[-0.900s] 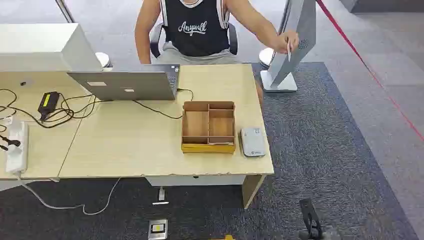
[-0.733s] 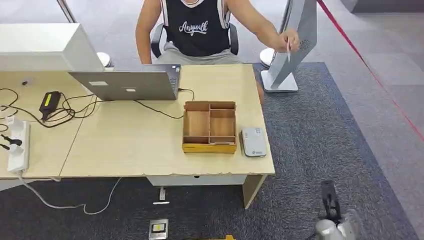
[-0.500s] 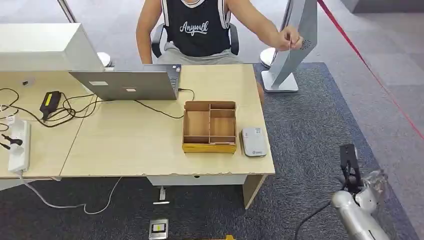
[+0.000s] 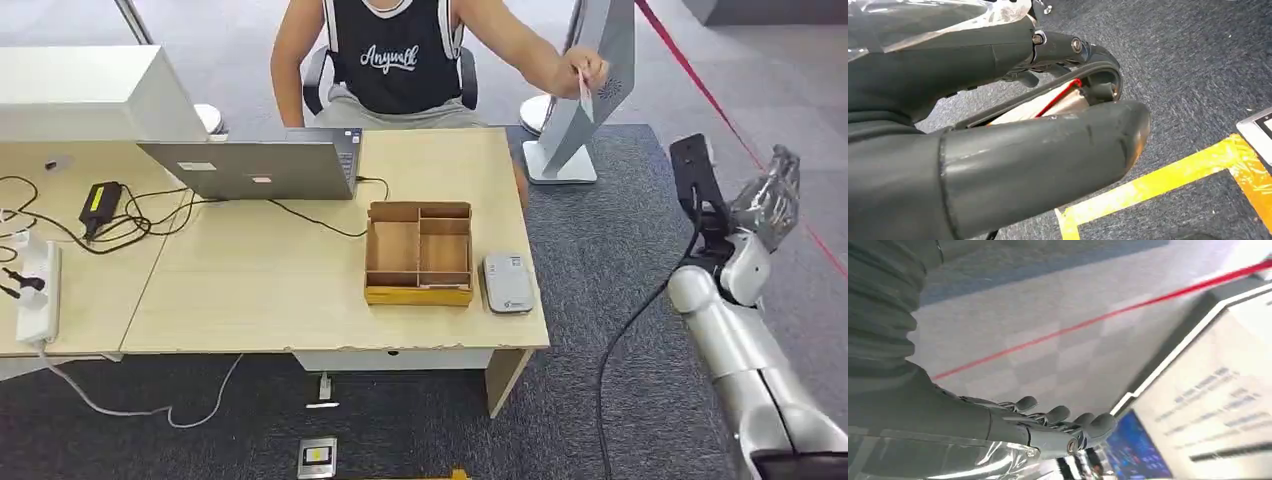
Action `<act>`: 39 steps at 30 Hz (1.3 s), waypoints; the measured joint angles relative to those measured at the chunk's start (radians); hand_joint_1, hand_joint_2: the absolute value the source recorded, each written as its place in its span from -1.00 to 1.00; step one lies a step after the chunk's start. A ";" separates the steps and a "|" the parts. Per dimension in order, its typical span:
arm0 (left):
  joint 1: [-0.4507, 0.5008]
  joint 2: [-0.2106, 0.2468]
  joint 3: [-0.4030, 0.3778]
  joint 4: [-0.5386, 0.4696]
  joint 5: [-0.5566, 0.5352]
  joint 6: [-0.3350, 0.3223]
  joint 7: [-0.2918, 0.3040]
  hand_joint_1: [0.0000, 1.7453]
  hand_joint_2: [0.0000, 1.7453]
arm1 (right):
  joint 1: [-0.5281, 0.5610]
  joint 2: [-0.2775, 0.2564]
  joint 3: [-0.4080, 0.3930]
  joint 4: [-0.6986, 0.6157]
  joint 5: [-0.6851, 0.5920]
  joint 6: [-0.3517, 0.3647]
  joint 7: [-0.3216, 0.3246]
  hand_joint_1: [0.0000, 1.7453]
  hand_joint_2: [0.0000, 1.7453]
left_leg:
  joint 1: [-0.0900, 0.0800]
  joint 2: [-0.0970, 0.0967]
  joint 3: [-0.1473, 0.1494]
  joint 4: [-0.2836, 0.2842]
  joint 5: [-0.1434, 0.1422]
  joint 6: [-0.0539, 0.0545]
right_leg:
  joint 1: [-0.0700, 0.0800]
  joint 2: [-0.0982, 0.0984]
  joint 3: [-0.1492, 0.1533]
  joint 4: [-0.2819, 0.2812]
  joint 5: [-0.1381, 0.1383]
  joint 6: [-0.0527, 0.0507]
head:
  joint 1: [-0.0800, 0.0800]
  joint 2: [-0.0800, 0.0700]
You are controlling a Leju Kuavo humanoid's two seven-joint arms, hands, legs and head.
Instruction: Pass the card to the sensor for recognition and then transmit it.
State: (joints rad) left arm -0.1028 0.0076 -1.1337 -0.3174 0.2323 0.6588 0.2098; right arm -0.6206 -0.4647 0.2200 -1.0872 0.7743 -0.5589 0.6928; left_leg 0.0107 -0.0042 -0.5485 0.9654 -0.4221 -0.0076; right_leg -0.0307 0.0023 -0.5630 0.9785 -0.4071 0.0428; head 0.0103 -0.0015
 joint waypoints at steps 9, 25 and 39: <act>-0.010 -0.001 0.000 0.001 -0.035 -0.001 0.001 -1.00 -1.00 | -0.172 0.036 0.227 -0.034 0.035 0.023 -0.016 -1.00 1.00 | 0.001 -0.001 -0.001 0.000 0.001 -0.001 | 0.001 -0.002 -0.001 0.000 0.001 -0.001 | -0.002 0.000; -0.039 -0.001 -0.002 0.001 -0.076 -0.013 0.021 -1.00 -1.00 | -0.298 0.181 0.533 0.093 0.140 0.081 -0.080 -1.00 1.00 | 0.002 -0.001 -0.003 0.000 0.002 -0.001 | 0.002 -0.003 -0.003 0.001 0.001 -0.001 | -0.002 0.000; -0.044 0.000 -0.002 0.001 -0.066 -0.015 0.013 -1.00 -1.00 | -0.337 0.253 0.620 0.237 0.129 0.048 -0.111 -1.00 1.00 | 0.002 -0.001 -0.002 0.000 0.002 -0.001 | 0.002 -0.003 -0.003 0.001 0.001 -0.001 | -0.001 0.000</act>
State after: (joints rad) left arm -0.1464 0.0080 -1.1357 -0.3166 0.1663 0.6435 0.2224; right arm -0.9575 -0.2113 0.8404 -0.8507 0.9029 -0.5112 0.5821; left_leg 0.0128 -0.0051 -0.5507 0.9654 -0.4203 -0.0089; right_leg -0.0286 -0.0002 -0.5662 0.9791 -0.4064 0.0415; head 0.0092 -0.0015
